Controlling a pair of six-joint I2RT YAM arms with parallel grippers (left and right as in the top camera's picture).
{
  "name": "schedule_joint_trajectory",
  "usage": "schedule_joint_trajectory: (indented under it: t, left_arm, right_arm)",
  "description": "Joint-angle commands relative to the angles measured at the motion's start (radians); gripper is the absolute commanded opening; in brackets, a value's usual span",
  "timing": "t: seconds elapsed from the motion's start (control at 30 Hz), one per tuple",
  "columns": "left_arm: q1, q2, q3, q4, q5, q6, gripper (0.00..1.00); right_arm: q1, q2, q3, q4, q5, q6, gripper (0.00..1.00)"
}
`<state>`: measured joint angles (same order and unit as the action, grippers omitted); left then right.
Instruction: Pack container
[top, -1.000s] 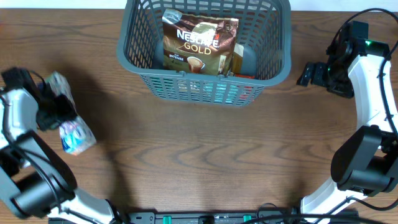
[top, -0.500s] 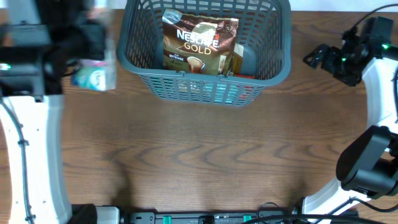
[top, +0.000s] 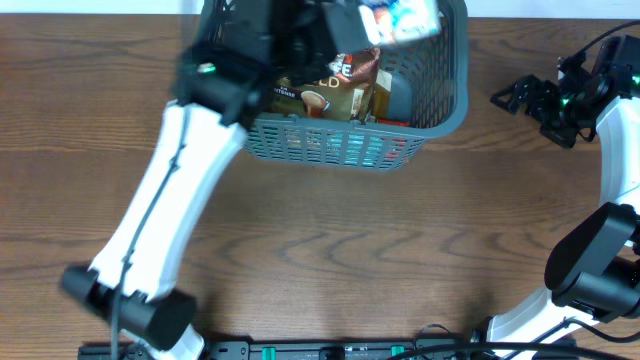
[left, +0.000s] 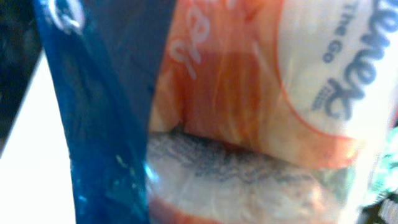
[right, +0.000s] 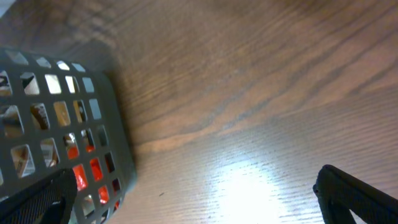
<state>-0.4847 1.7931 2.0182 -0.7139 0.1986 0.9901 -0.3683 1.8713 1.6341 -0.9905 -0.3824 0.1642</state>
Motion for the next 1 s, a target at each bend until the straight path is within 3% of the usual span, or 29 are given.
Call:
schedule_joint_trajectory:
  t: [0.0, 0.3, 0.33, 0.37, 0.4, 0.43, 0.67, 0.97]
  left_arm:
    - [-0.023, 0.079, 0.018, 0.020, -0.008, 0.128, 0.06]
    - [-0.027, 0.198, 0.014, -0.230, 0.000, 0.088, 0.06]
    - [-0.027, 0.201, 0.014, -0.246, 0.000, 0.083, 0.11]
    - [-0.027, 0.207, 0.014, -0.266, 0.000, 0.069, 0.30]
    - [-0.024, 0.210, 0.014, -0.278, -0.001, 0.045, 0.72]
    - [-0.023, 0.211, 0.014, -0.281, -0.001, 0.027, 0.98]
    - [-0.003, 0.166, 0.017, -0.239, -0.010, -0.056, 0.98]
    - [0.128, -0.017, 0.024, -0.121, -0.032, -0.357, 0.98]
  right_arm:
    - [-0.003, -0.001, -0.003, -0.018, -0.018, -0.014, 0.99]
    - [-0.004, -0.001, -0.003, -0.035, 0.030, -0.031, 0.99]
    - [-0.004, -0.001, -0.003, -0.035, 0.035, -0.031, 0.99]
    - [-0.004, -0.001, -0.003, -0.035, 0.040, -0.031, 0.99]
    - [-0.004, -0.001, -0.003, -0.035, 0.043, -0.032, 0.99]
    - [-0.004, -0.001, -0.003, -0.035, 0.044, -0.032, 0.99]
    - [-0.003, -0.001, -0.003, -0.023, 0.073, -0.049, 0.99]
    - [0.040, -0.002, 0.092, -0.020, 0.134, -0.131, 0.99]
